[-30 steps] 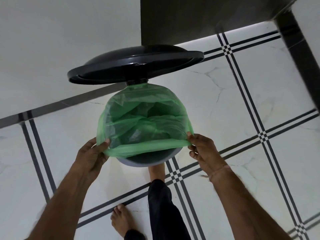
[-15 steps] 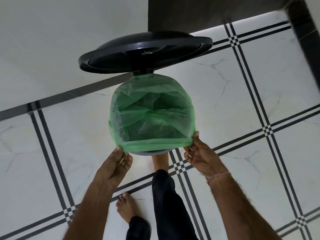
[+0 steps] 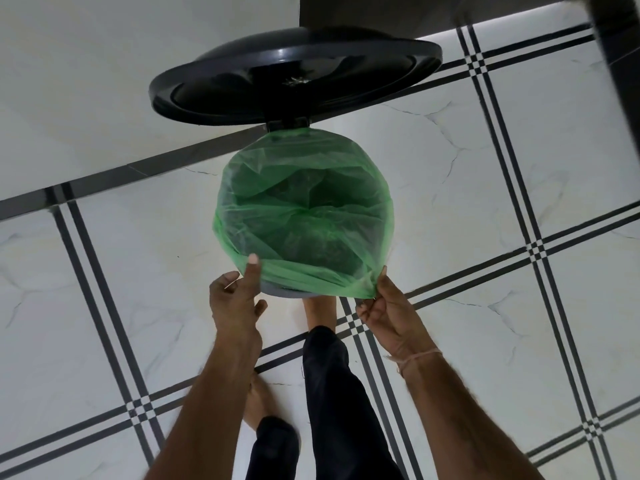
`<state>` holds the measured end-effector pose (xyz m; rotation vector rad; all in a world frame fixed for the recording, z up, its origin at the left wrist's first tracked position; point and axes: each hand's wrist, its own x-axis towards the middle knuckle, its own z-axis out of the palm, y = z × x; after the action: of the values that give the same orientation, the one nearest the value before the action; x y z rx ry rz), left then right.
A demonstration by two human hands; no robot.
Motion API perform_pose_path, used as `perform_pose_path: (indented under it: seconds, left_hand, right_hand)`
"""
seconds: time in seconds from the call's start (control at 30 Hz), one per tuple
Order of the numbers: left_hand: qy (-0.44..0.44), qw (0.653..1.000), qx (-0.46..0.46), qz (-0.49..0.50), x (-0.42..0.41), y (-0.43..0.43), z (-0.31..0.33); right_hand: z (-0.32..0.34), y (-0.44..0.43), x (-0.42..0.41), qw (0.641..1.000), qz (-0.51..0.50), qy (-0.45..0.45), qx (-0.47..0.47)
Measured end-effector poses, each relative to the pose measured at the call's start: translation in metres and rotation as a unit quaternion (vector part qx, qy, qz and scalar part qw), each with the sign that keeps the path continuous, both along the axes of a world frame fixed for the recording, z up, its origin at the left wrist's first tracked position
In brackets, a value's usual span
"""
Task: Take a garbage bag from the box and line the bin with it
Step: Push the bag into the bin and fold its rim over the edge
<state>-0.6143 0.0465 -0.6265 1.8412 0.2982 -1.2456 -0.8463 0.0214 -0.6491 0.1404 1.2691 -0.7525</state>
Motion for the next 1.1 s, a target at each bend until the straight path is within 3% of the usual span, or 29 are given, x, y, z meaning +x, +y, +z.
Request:
perform_pose_path:
  seconds: [0.2, 0.3, 0.37, 0.43, 0.53, 0.6, 0.73, 0.93, 1.1]
  left_hand:
    - [-0.153, 0.988, -0.033, 0.014, -0.007, 0.007, -0.006]
    - [-0.184, 0.982, -0.032, 0.016, -0.006, 0.011, -0.005]
    - [-0.145, 0.988, -0.012, 0.050, -0.005, 0.011, -0.007]
    - [-0.035, 0.995, 0.006, 0.097, -0.003, 0.012, -0.009]
    - [0.140, 0.979, 0.008, 0.148, 0.000, 0.017, -0.013]
    - [0.182, 0.970, 0.007, 0.158, 0.004, 0.017, -0.018]
    - [0.176, 0.974, 0.038, 0.139, 0.018, 0.008, -0.030]
    - [0.100, 0.990, 0.007, 0.100, 0.030, -0.016, -0.020]
    - [0.050, 0.998, -0.027, 0.039, 0.034, -0.036, -0.005]
  right_hand:
    - [0.005, 0.008, 0.005, 1.000, 0.006, 0.009, -0.005]
    - [0.003, 0.010, 0.009, 1.000, -0.006, -0.004, -0.002]
    - [0.001, 0.011, 0.013, 1.000, -0.023, -0.012, 0.000]
    - [-0.002, 0.013, 0.017, 1.000, -0.026, -0.003, 0.007]
    - [-0.007, 0.014, 0.022, 0.999, -0.033, 0.020, 0.025]
    - [-0.011, 0.012, 0.023, 0.998, -0.039, 0.032, 0.040]
    - [-0.012, -0.005, 0.022, 0.995, -0.041, 0.060, 0.064]
    - [-0.002, -0.042, 0.018, 0.994, -0.043, 0.104, 0.002]
    - [0.013, -0.060, 0.004, 0.993, 0.041, 0.111, -0.025]
